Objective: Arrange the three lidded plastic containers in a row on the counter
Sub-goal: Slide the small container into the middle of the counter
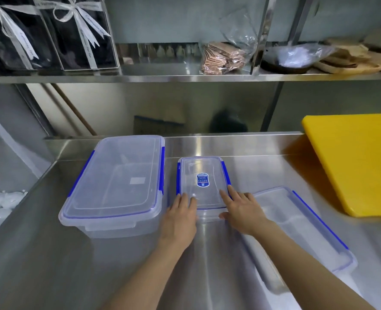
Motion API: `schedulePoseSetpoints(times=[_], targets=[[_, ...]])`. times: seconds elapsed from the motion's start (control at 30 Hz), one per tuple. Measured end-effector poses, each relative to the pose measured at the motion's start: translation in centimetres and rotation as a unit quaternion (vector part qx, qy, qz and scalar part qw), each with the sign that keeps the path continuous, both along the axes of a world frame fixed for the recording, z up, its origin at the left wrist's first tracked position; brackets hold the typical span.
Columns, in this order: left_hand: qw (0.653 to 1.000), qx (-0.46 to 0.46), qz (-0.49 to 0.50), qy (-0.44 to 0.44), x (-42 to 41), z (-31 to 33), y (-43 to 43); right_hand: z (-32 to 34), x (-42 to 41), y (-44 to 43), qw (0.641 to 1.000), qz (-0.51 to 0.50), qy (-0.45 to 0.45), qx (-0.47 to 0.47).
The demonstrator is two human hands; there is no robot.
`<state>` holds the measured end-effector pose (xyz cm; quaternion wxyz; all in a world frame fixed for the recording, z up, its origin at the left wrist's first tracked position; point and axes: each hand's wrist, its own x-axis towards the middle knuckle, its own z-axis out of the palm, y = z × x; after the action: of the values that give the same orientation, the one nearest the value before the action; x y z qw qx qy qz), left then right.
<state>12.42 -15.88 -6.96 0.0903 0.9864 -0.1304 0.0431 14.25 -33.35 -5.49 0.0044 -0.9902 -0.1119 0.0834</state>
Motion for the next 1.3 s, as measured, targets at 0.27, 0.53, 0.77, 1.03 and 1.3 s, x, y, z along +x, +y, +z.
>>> schedulePoseSetpoints(times=[0.27, 0.53, 0.77, 1.03, 1.3], targets=[[0.998, -0.010, 0.031, 0.045, 5.5, -1.7, -0.4, -0.6, 6.1, -0.6, 1.000, 0.012, 0.014, -0.008], [0.998, -0.009, 0.045, 0.048, 6.1, -1.1, -1.1, -0.5, 6.0, -1.4, 0.996, -0.056, -0.053, 0.046], [0.965, -0.251, 0.068, 0.020, 0.7, 0.6, -5.5, 1.1, 2.2, -7.4, 0.984, -0.101, -0.100, 0.112], [0.846, -0.447, 0.103, 0.273, -5.5, -0.4, -12.5, 2.3, -3.8, -16.1, 0.962, -0.193, 0.097, 0.164], [0.823, -0.484, 0.074, 0.289, -8.9, -0.8, -16.1, 1.5, -7.2, -16.4, 0.957, -0.210, 0.078, 0.186]])
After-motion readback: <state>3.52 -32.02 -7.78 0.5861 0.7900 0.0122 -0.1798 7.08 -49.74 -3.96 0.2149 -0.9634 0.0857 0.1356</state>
